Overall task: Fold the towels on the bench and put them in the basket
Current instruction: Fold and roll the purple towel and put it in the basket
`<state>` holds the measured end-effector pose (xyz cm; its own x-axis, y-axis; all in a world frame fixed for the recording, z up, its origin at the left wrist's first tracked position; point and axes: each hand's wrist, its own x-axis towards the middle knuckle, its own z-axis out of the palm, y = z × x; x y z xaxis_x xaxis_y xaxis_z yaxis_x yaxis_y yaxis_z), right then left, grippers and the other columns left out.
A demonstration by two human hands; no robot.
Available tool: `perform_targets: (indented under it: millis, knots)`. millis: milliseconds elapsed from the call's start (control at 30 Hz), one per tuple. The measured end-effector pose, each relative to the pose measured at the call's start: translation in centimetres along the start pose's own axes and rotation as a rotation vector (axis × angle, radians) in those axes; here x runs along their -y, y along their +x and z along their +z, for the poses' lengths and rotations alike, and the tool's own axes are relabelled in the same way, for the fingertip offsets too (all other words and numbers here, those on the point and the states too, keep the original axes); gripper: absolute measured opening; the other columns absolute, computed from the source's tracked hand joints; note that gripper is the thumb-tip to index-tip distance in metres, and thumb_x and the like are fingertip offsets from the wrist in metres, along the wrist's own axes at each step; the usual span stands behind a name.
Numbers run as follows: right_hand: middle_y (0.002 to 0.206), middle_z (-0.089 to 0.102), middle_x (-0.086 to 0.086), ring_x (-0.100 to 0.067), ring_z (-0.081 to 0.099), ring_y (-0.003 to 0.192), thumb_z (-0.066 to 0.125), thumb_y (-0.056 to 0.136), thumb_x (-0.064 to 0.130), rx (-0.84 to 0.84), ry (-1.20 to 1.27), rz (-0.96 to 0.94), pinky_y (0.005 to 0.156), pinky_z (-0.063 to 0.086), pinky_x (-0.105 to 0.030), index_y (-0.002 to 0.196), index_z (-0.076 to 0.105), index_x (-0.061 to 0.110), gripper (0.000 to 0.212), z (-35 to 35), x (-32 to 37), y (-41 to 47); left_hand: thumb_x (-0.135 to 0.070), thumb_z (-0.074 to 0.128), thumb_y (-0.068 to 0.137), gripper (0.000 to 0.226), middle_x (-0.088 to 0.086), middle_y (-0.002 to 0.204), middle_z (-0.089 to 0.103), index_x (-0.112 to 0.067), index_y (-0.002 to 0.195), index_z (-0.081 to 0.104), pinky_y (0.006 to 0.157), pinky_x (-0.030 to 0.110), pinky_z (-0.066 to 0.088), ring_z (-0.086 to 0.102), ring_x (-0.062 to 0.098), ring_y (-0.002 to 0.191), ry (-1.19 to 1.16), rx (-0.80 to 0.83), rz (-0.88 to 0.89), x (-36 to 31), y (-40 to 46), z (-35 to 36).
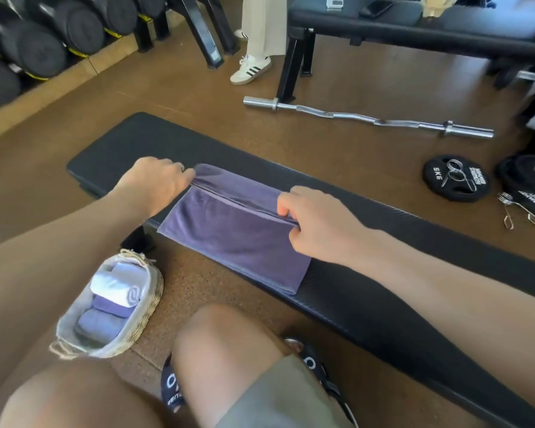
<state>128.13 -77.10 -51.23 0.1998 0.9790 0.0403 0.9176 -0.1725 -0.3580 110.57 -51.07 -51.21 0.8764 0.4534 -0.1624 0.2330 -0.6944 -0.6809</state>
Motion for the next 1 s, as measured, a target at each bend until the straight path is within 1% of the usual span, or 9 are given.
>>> perform_targets:
  millis: [100, 167, 300, 367, 500, 600, 767, 900, 1000]
  knots:
    - [0.099, 0.052, -0.001, -0.026, 0.052, 0.077, 0.057, 0.082, 0.005, 0.021, -0.038, 0.003, 0.066, 0.046, -0.039, 0.104, 0.054, 0.014, 0.024, 2.0, 2.0, -1.7, -0.013, 0.067, 0.089, 0.038, -0.005, 0.11, 0.061, -0.02, 0.122, 0.048, 0.073, 0.028, 0.052, 0.064, 0.017, 0.103, -0.103, -0.001, -0.117, -1.5, -2.1, 1.1]
    - [0.102, 0.054, -0.002, -0.024, 0.053, 0.074, 0.058, 0.086, 0.008, 0.01, -0.065, 0.003, 0.063, 0.044, -0.037, 0.108, 0.054, 0.014, 0.023, 3.0, 3.0, -2.5, -0.008, 0.066, 0.089, 0.036, 0.001, 0.109, 0.062, -0.017, 0.121, 0.05, 0.07, 0.035, 0.051, 0.065, 0.024, 0.102, -0.287, -0.023, -0.258, -2.4, -2.8, 1.9]
    - [0.114, 0.059, -0.006, -0.02, 0.062, 0.083, 0.064, 0.092, 0.019, -0.047, -0.114, -0.005, 0.066, 0.047, -0.027, 0.119, 0.056, 0.015, 0.028, 4.4, 4.3, -3.6, -0.007, 0.046, 0.099, 0.033, 0.014, 0.113, 0.059, -0.017, 0.13, 0.052, 0.078, 0.048, 0.051, 0.062, 0.041, 0.1, -0.739, -0.068, -0.508, -3.9, -3.6, 3.2]
    - [0.11, 0.066, -0.01, -0.027, 0.07, 0.084, 0.075, 0.084, 0.02, -0.099, -0.152, -0.025, 0.066, 0.056, -0.031, 0.116, 0.063, 0.012, 0.035, 4.9, 4.6, -4.1, -0.011, 0.038, 0.103, 0.037, 0.017, 0.117, 0.057, -0.019, 0.136, 0.051, 0.085, 0.05, 0.05, 0.06, 0.043, 0.104, -0.914, -0.072, -0.546, -4.6, -4.0, 3.8]
    - [0.118, 0.066, -0.012, -0.03, 0.071, 0.09, 0.074, 0.087, 0.02, -0.073, -0.166, -0.014, 0.07, 0.061, -0.034, 0.121, 0.064, 0.013, 0.036, 5.9, 4.7, -5.0, -0.015, 0.037, 0.105, 0.032, 0.015, 0.113, 0.06, -0.016, 0.128, 0.059, 0.087, 0.041, 0.05, 0.059, 0.032, 0.101, -1.162, -0.239, -0.619, -5.4, -5.2, 4.7]
    - [0.113, 0.067, -0.012, -0.03, 0.072, 0.078, 0.078, 0.083, 0.018, -0.106, -0.148, -0.004, 0.063, 0.061, -0.033, 0.114, 0.067, 0.014, 0.033, 6.5, 4.6, -5.2, -0.02, 0.04, 0.104, 0.027, 0.008, 0.108, 0.065, -0.015, 0.115, 0.065, 0.08, 0.034, 0.052, 0.061, 0.023, 0.095, -1.22, -0.327, -0.68, -5.1, -5.7, 4.8]
    - [0.106, 0.062, -0.007, -0.023, 0.068, 0.066, 0.07, 0.088, 0.015, -0.126, -0.123, 0.059, 0.058, 0.058, -0.029, 0.106, 0.064, 0.016, 0.019, 6.8, 4.4, -5.2, -0.024, 0.048, 0.104, 0.023, 0.0, 0.105, 0.06, -0.015, 0.122, 0.059, 0.067, 0.015, 0.041, 0.057, 0.013, 0.091, -1.461, -0.243, -0.798, -4.8, -5.5, 4.2]
    - [0.106, 0.059, -0.006, -0.023, 0.066, 0.066, 0.066, 0.091, 0.015, -0.128, -0.097, 0.078, 0.06, 0.059, -0.03, 0.107, 0.062, 0.016, 0.017, 7.3, 4.1, -5.3, -0.03, 0.058, 0.1, 0.025, 0.0, 0.107, 0.064, -0.019, 0.122, 0.06, 0.067, 0.015, 0.045, 0.061, 0.014, 0.093, -1.584, -0.193, -0.831, -4.9, -5.4, 4.8]
    - [0.103, 0.056, -0.004, -0.022, 0.063, 0.064, 0.064, 0.091, 0.013, -0.158, -0.089, 0.094, 0.057, 0.058, -0.033, 0.104, 0.06, 0.017, 0.014, 7.3, 3.8, -5.3, -0.025, 0.064, 0.095, 0.022, 0.0, 0.104, 0.066, -0.019, 0.116, 0.063, 0.062, 0.014, 0.043, 0.061, 0.01, 0.083, -1.604, -0.2, -0.857, -4.9, -4.8, 4.7]
